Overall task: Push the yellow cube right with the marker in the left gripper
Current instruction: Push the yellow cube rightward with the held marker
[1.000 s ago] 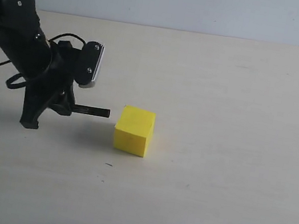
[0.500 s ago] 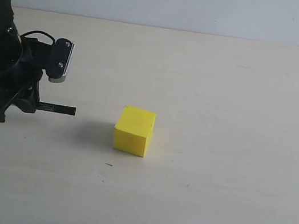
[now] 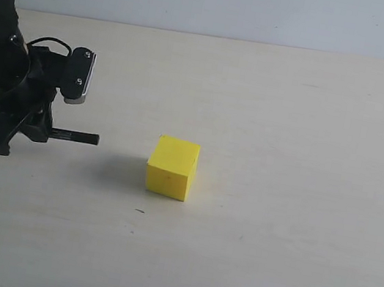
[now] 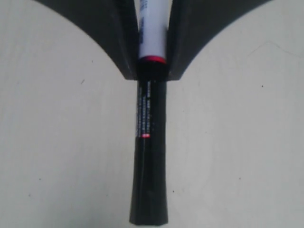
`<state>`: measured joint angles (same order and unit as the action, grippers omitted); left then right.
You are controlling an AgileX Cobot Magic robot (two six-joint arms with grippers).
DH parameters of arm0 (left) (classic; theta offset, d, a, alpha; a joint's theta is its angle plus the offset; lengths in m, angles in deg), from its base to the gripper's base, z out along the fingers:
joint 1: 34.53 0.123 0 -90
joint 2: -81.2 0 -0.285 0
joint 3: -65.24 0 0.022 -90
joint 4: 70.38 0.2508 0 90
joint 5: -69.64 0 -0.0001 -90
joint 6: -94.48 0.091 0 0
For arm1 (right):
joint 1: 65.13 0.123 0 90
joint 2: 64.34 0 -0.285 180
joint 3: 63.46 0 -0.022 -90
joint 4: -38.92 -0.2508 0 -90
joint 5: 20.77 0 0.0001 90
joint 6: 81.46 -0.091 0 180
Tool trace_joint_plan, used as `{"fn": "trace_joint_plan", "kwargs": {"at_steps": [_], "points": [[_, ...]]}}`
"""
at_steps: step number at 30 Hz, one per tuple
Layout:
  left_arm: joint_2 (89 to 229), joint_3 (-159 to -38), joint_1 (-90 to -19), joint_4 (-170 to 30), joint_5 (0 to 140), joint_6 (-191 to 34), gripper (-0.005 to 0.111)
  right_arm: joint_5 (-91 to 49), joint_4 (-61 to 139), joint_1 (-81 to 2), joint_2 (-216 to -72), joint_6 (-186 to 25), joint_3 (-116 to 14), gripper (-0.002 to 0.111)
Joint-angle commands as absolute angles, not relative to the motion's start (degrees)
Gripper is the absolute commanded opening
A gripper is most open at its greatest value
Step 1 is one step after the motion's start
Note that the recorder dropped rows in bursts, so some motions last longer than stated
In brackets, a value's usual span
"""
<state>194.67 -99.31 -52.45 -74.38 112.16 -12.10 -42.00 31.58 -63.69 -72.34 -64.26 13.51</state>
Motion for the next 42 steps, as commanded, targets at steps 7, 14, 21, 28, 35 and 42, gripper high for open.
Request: {"fn": "trace_joint_plan", "kwargs": {"at_steps": [7,14,21,28,35,42], "points": [[196.38,-99.51,-52.32,-74.09,111.34,-12.67,0.000,-41.24,31.37,-63.46,-72.12,-64.16,13.75,0.000],[197.44,-99.51,-56.17,-74.56,111.58,-13.41,0.000,-41.24,31.37,-63.46,-72.12,-64.16,13.75,0.000],[200.90,-100.73,-66.01,-78.03,104.26,-15.47,0.000,-41.24,31.37,-63.46,-72.12,-64.16,13.75,0.000],[202.29,-106.87,-75.09,-81.77,104.06,-15.77,0.000,-41.24,31.37,-63.46,-72.12,-64.16,13.75,0.000],[202.29,-107.68,-71.87,-81.35,109.83,-18.54,0.000,-41.24,31.37,-63.46,-72.12,-64.16,13.75,0.000],[202.29,-107.68,-70.45,-80.40,117.93,-20.73,0.000,-41.24,31.37,-63.46,-72.12,-64.16,13.75,0.000]]}}
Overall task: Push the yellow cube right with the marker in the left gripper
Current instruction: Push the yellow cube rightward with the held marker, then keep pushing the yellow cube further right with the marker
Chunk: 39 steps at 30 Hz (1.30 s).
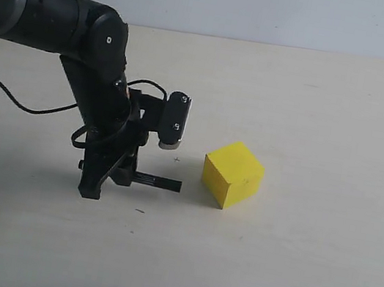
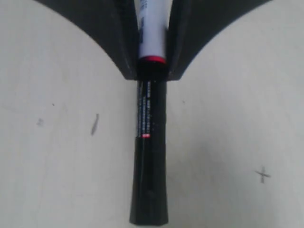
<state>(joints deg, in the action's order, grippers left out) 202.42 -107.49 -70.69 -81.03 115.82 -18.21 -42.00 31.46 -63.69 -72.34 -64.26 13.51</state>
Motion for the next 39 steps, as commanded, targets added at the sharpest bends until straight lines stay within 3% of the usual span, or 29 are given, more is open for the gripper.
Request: {"fn": "trace_joint_plan", "kwargs": {"at_steps": [1,15,21,25,29,36,39], "points": [[202.29,-107.68,-70.45,-80.03,117.93,-21.82,0.000,-41.24,31.37,-63.46,-72.12,-64.16,13.75,0.000],[202.62,-107.68,-70.98,-76.92,108.50,-32.01,0.000,-41.24,31.37,-62.44,-72.12,-64.16,13.75,0.000],[206.03,-112.79,-75.69,-78.98,101.66,-31.88,0.000,-41.24,31.37,-62.44,-72.12,-64.16,13.75,0.000],[206.93,-117.35,-77.30,-79.03,104.93,-32.44,0.000,-41.24,31.37,-62.44,-72.12,-64.16,13.75,0.000],[205.49,-117.69,-74.25,-74.72,107.68,-39.42,0.000,-41.24,31.37,-62.44,-72.12,-64.16,13.75,0.000],[204.10,-117.58,-69.82,-73.69,128.39,-38.74,0.000,-41.24,31.37,-62.44,-72.12,-64.16,13.75,0.000],[204.22,-116.64,-70.56,-75.07,129.24,-38.60,0.000,-41.24,31.37,-62.44,-72.12,-64.16,13.75,0.000]]}}
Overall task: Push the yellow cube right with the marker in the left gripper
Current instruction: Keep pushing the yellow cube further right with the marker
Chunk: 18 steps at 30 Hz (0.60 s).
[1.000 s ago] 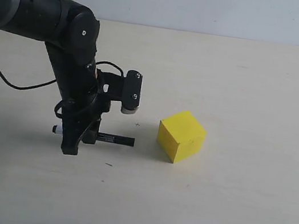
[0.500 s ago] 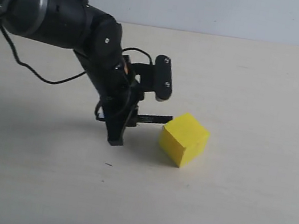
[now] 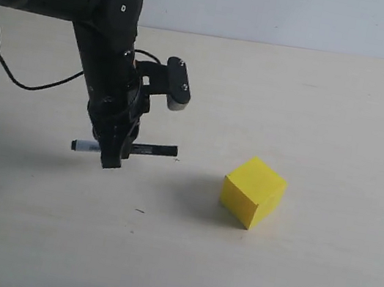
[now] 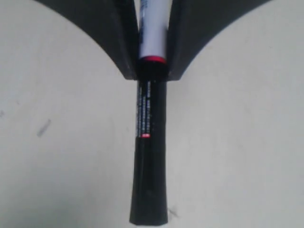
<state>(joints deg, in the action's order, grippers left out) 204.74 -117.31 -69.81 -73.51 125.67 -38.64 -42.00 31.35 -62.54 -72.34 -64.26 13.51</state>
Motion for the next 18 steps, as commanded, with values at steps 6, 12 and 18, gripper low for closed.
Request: {"fn": "trace_joint_plan", "kwargs": {"at_steps": [6,12,18], "points": [[204.31,-116.12,-75.20,-76.50,128.86,-39.72,0.000,-41.24,31.37,-62.44,-72.12,-64.16,13.75,0.000],[207.16,-116.64,-80.42,-77.08,118.05,-40.97,0.000,-41.24,31.37,-62.44,-72.12,-64.16,13.75,0.000],[209.57,-124.80,-81.00,-73.68,117.98,-41.21,0.000,-41.24,31.37,-62.44,-72.12,-64.16,13.75,0.000]]}}
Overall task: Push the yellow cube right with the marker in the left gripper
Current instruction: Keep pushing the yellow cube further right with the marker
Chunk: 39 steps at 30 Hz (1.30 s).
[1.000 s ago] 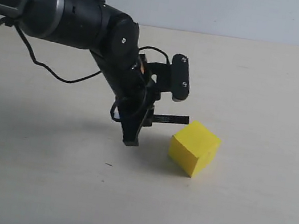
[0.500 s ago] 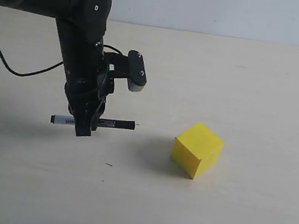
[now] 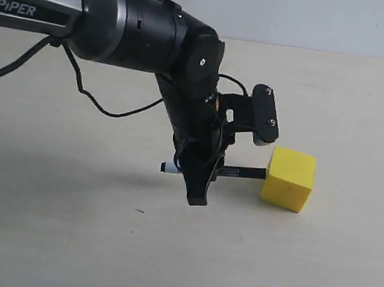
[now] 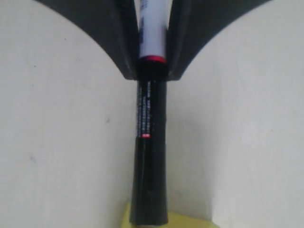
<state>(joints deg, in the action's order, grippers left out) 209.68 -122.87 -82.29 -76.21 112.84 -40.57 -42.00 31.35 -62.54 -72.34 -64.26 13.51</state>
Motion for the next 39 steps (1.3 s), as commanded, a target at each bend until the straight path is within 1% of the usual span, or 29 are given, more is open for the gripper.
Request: {"fn": "trace_joint_plan", "kwargs": {"at_steps": [1,4,10,14,21,26,29,36,39], "points": [[209.57,-124.80,-79.93,-73.68,120.54,-41.21,0.000,-41.24,31.37,-62.44,-72.12,-64.16,13.75,0.000],[209.57,-124.80,-77.14,-73.68,123.91,-41.21,0.000,-41.24,31.37,-62.44,-72.12,-64.16,13.75,0.000],[209.57,-124.80,-76.30,-70.38,118.56,-40.72,0.000,-41.24,31.37,-62.44,-72.12,-64.16,13.75,0.000],[210.44,-124.80,-77.73,-70.38,114.55,-40.72,0.000,-41.24,31.37,-62.44,-72.12,-64.16,13.75,0.000],[214.70,-126.06,-82.33,-70.75,109.63,-40.08,0.000,-41.24,31.37,-62.44,-72.12,-64.16,13.75,0.000],[217.29,-130.66,-86.49,-71.84,110.08,-40.08,0.000,-41.24,31.37,-62.44,-72.12,-64.16,13.75,0.000],[217.29,-132.22,-87.70,-71.73,111.42,-40.54,0.000,-41.24,31.37,-62.44,-72.12,-64.16,13.75,0.000],[216.53,-132.47,-85.79,-70.94,118.37,-42.79,0.000,-41.24,31.37,-62.44,-72.12,-64.16,13.75,0.000],[216.53,-132.47,-85.14,-70.94,118.95,-43.35,0.000,-41.24,31.37,-62.44,-72.12,-64.16,13.75,0.000]]}}
